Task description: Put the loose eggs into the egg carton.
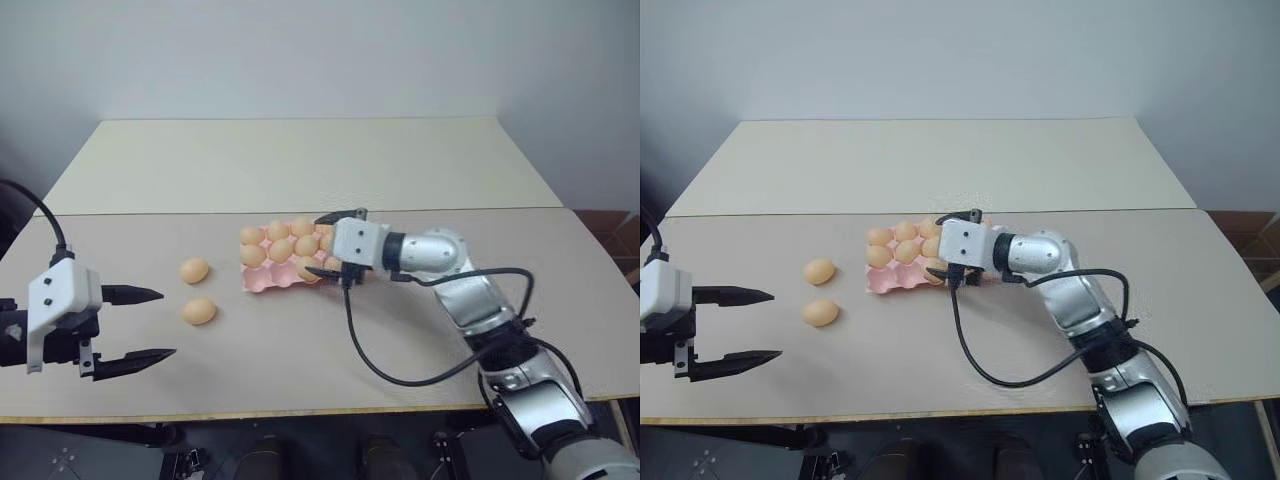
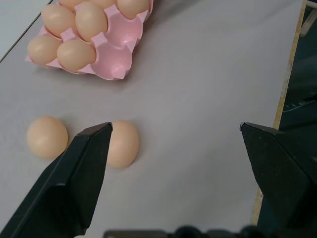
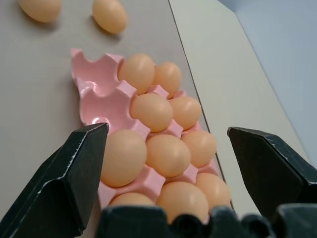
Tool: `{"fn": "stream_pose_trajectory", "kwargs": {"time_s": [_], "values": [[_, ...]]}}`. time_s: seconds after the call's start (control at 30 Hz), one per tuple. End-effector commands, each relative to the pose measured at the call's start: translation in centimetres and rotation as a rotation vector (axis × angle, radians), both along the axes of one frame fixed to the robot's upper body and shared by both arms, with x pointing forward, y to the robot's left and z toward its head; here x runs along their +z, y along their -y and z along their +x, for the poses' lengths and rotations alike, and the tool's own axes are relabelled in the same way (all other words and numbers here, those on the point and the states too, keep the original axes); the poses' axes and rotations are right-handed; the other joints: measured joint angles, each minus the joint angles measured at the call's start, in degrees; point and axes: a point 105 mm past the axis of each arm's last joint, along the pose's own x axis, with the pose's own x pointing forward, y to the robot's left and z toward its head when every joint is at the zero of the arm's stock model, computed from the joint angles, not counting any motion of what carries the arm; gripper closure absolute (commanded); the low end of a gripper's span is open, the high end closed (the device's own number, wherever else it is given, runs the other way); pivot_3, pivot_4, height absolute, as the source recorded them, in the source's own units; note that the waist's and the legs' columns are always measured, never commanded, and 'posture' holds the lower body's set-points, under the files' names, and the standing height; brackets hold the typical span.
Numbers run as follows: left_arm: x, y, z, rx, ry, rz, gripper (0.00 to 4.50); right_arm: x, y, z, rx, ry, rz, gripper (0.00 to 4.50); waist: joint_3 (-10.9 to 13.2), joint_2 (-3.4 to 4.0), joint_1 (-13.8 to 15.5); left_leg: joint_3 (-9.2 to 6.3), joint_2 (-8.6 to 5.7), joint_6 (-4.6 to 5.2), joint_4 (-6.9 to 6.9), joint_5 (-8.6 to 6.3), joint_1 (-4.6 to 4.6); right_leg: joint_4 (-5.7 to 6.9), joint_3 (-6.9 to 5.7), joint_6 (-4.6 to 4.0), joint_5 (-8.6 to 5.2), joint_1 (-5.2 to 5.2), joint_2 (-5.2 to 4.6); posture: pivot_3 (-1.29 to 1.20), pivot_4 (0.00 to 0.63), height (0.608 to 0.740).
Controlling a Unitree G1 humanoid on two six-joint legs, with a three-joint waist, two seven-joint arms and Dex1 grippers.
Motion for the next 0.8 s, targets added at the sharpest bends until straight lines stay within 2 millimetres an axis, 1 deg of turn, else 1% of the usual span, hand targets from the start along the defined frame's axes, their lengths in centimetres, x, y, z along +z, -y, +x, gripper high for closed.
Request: {"fn": "stream_pose_trajectory", "kwargs": {"time_s": [0.03,0.17,0.3,0.37,0.47,0.63,0.7,0.8], "values": [[0.5,-0.2,-0.2,0.012,0.033,0.013,0.0,2.3,2.7,-2.7,0.046,-0.096,0.022,0.02,0.0,0.0,0.25,0.0,-0.01,0.0,0.0,0.0,-0.01,-0.02,-0.01,0.0,0.0,0.0,-0.02,0.0,0.15,0.74],[0.3,-0.5,-0.3,0.033,0.036,0.026,0.0,2.8,7.0,-5.5,0.074,-0.263,-0.032,0.02,0.01,-0.01,0.89,-0.01,0.0,0.01,0.0,-0.01,0.02,-0.06,-0.02,0.0,0.0,0.05,-0.04,0.0,0.15,0.74],[0.2,-0.5,-0.6,0.049,0.041,0.023,0.0,3.2,9.8,-7.5,0.074,-0.363,-0.064,0.02,0.01,-0.01,0.95,0.01,0.04,0.02,-0.01,-0.01,0.09,-0.07,0.01,-0.01,0.0,0.11,-0.02,0.0,0.15,0.74],[-0.1,-0.4,-0.9,0.064,0.039,0.018,0.0,3.0,10.7,-8.3,0.067,-0.403,-0.091,0.02,0.01,-0.02,0.85,0.03,0.05,0.02,-0.02,-0.01,0.1,-0.08,0.04,-0.01,0.0,0.12,-0.02,0.0,0.15,0.74],[-0.7,-0.3,-1.4,0.082,0.029,0.023,0.0,2.6,11.4,-8.9,0.045,-0.426,-0.117,0.02,0.01,-0.02,0.84,0.05,0.06,0.03,-0.03,-0.02,0.1,-0.1,0.06,0.0,0.0,0.11,-0.02,0.0,0.15,0.74],[-1.4,-0.3,-1.5,0.118,0.031,0.02,0.0,2.2,12.0,-8.9,0.003,-0.432,-0.13,0.02,0.01,-0.02,1.1,0.04,0.07,0.03,-0.01,-0.01,0.12,-0.07,0.06,-0.01,0.0,0.15,-0.04,0.0,0.15,0.74],[-1.6,-0.4,-1.2,0.134,0.049,0.037,0.0,2.1,12.0,-8.9,-0.007,-0.434,-0.129,0.02,0.01,-0.02,1.12,0.04,0.05,0.03,-0.01,-0.01,0.12,-0.08,0.06,-0.01,0.0,0.14,-0.05,0.0,0.15,0.74],[-2.4,-0.8,0.4,0.186,0.104,0.094,0.0,2.0,11.8,-8.8,-0.018,-0.436,-0.117,0.02,0.01,-0.02,1.3,0.04,0.03,0.03,-0.01,-0.01,0.1,-0.11,0.06,0.0,0.0,0.14,-0.05,0.0,0.15,0.74]]}}
